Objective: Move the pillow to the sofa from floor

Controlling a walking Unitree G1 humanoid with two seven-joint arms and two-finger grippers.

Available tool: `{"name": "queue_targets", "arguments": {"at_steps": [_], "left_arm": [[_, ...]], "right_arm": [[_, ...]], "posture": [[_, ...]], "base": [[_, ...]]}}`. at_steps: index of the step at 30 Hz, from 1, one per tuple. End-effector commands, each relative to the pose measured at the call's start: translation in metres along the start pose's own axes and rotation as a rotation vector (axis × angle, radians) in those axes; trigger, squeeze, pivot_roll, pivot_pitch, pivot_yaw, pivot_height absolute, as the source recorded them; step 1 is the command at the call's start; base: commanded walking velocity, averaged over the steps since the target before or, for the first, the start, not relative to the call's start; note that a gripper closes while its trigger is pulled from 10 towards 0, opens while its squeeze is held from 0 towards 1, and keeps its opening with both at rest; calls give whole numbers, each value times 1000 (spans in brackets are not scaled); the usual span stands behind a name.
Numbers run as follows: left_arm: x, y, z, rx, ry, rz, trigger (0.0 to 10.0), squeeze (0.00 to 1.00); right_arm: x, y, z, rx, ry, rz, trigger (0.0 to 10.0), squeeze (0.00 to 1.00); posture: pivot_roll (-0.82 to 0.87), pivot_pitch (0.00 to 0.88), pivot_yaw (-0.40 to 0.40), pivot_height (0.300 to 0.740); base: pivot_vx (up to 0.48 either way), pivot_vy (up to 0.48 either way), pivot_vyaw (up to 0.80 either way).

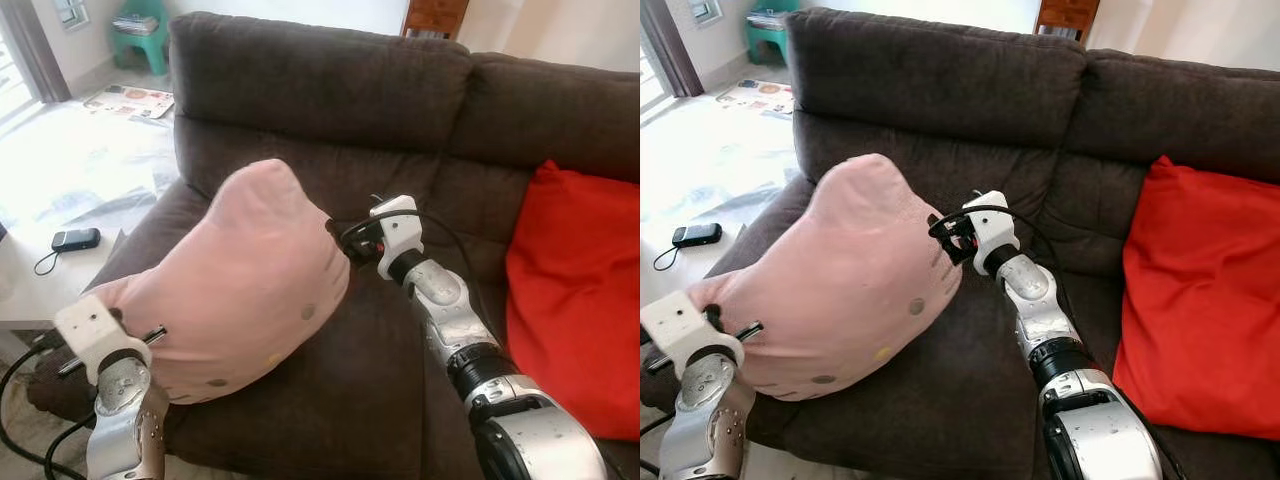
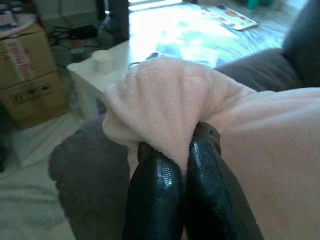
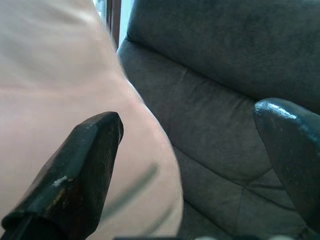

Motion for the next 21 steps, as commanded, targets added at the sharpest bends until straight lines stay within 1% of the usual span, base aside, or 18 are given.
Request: {"name": "queue_targets", "arguments": {"at_steps": [1, 2, 3, 4, 5, 6, 8, 9, 10, 11, 12, 16, 18, 19, 20, 21], "left_arm": [[8, -17, 3, 88, 43, -9, 10000, 0], [8, -17, 3, 88, 43, -9, 10000, 0], [10, 5, 2, -58, 47, -52, 10000, 0], [10, 5, 2, -58, 47, -52, 10000, 0], [13, 28, -1, -218, 55, -57, 10000, 0], [14, 41, -4, -312, 58, -38, 10000, 0], [15, 58, -10, -443, 69, -1, 10000, 0], [14, 76, -18, -578, 82, 57, 10000, 0], [14, 76, -18, -578, 82, 57, 10000, 0], [13, 83, -21, -630, 85, 86, 10000, 0], [13, 90, -23, -681, 76, 73, 10000, 0], [20, 90, -13, -659, 99, 56, 10000, 0], [29, 80, 5, -546, 126, 18, 10000, 0], [29, 80, 5, -546, 126, 18, 10000, 0], [35, 71, 16, -465, 140, -11, 10000, 0], [37, 67, 20, -437, 143, -26, 10000, 0]], "right_arm": [[0, -3, -1, 12, 7, -9, 10000, 0], [0, -3, -1, 12, 7, -9, 10000, 0], [-2, -4, -2, 14, 3, -9, 10000, 0], [-2, -4, -2, 14, 3, -9, 10000, 0], [-2, -5, -2, 15, 2, -5, 10000, 0], [-2, -5, -2, 16, 2, -4, 10000, 0], [-2, -6, -2, 17, 3, -4, 10000, 0], [-2, -6, -2, 18, 3, -4, 10000, 0], [-2, -6, -2, 18, 3, -4, 10000, 0], [-2, -6, -2, 19, 2, -4, 10000, 0], [-3, -7, -2, 19, 1, -2, 10000, 0], [-4, -8, -4, 22, 2, -1, 10000, 0], [-6, -9, -5, 25, -2, 0, 10000, 0], [-6, -9, -5, 25, -2, 0, 10000, 0], [-7, -10, -5, 28, -4, 0, 10000, 0], [-7, -10, -5, 29, -5, 0, 10000, 0]], "posture": [[91, 55, -85, 740], [91, 55, -85, 740], [91, 55, -85, 740], [91, 55, -85, 740], [88, 52, -87, 740], [88, 52, -87, 740], [87, 52, -87, 740], [88, 54, -84, 740], [88, 54, -84, 740], [87, 54, -84, 740], [86, 53, -84, 740], [83, 52, -82, 740], [83, 53, -83, 740], [83, 53, -83, 740], [83, 53, -83, 740], [83, 53, -83, 740]], "base": [[0, 0, 0], [0, 0, 0], [0, 0, 0], [0, 0, 0], [0, 0, 0], [0, 0, 0], [0, 0, 0], [0, 0, 0], [0, 0, 0], [0, 0, 0], [0, 0, 0], [0, 0, 0], [0, 0, 0], [0, 0, 0], [0, 0, 0], [0, 0, 0]]}}
Point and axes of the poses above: a point about 5 cm out from each wrist's last joint towards the gripper, its own z axis pointing out of the wrist towards the gripper, its own x axis along the axis of the wrist's last joint, y = z × x, the point moved 1 cm from there along z, pointing out of the wrist towards the gripper, and after that the axes turned 8 degrees about z, right-handed, at the moved point
